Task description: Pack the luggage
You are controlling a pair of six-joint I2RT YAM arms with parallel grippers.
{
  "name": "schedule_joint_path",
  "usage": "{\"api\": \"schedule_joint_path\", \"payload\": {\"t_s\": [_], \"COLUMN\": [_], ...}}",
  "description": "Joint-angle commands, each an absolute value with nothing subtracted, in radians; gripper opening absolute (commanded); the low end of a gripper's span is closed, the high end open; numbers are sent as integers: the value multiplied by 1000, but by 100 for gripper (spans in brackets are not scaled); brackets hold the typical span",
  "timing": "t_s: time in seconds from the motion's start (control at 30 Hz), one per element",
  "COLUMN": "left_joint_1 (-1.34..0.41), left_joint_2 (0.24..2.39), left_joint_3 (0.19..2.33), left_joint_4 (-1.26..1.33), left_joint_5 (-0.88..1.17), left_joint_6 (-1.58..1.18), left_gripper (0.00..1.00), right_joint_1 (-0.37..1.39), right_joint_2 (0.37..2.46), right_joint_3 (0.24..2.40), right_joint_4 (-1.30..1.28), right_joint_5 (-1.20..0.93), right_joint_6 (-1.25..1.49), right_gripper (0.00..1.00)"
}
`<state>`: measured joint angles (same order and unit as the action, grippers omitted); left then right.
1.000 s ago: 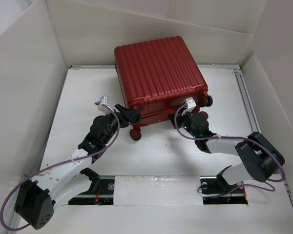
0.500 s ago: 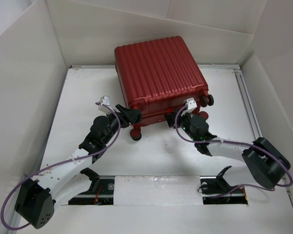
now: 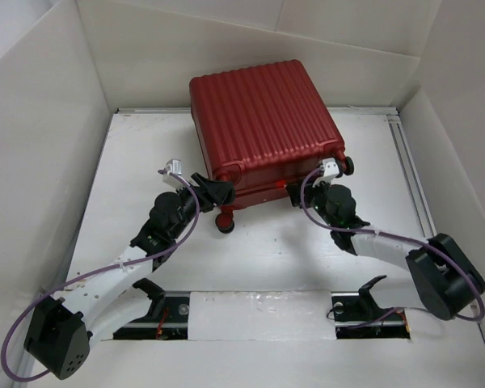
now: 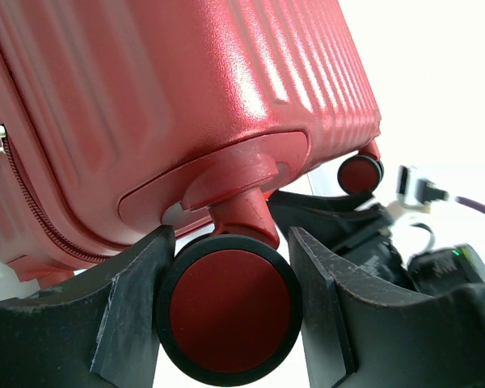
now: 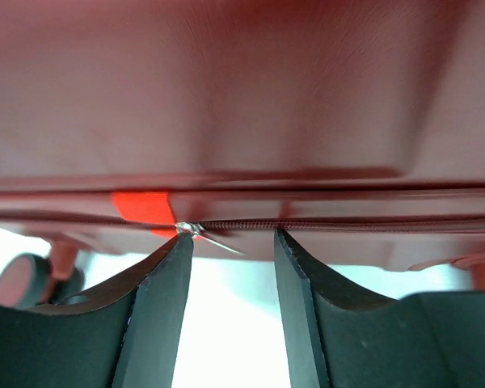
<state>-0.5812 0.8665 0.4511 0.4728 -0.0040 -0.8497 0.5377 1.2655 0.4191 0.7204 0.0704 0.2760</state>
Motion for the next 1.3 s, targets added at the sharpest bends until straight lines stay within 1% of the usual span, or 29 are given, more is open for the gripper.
{"api": "schedule_joint_path", "payload": {"t_s": [0.0,0.07,0.17,0.43,0.47,0.5,0.53,0.63,0.67,0.7,0.73,0.83,0.87,0.9,1.07,1.27], "left_joint_1": [-595,-595,-595,-595,-595,-595,-595,-595,-595,-595,-595,-595,-595,-595,-595,-595], "left_joint_2": [819,819,819,828,828,828,828,828,828,828,828,828,828,828,828,837], "left_joint_3": [485,485,485,485,485,485,485,485,476,476,476,476,476,476,476,476], "left_joint_4": [617,617,617,617,626,626,626,626,626,626,626,626,626,626,626,636], "left_joint_5": [67,67,67,67,67,67,67,67,67,67,67,67,67,67,67,77], "left_joint_6": [-873,-873,-873,-873,-873,-873,-873,-873,-873,-873,-873,-873,-873,-873,-873,-873], "left_gripper": [0,0,0,0,0,0,0,0,0,0,0,0,0,0,0,0], "right_joint_1": [523,523,523,523,523,523,523,523,523,534,534,534,534,544,581,646], "right_joint_2": [1330,1359,1381,1419,1419,1428,1428,1428,1428,1428,1428,1419,1419,1419,1410,1410], "right_joint_3": [492,517,517,561,561,561,561,572,581,581,581,572,572,572,572,581], "right_joint_4": [710,710,808,825,825,825,825,807,796,787,787,778,767,767,744,744], "right_joint_5": [-53,-116,-179,-227,-215,-215,-201,-135,-112,-74,-60,-5,8,21,83,84], "right_joint_6": [264,255,255,236,236,236,236,236,236,236,236,255,255,255,255,255], "right_gripper": [51,51,51,51,50,47,41,34,27,24,24,11,2,0,0,0]}}
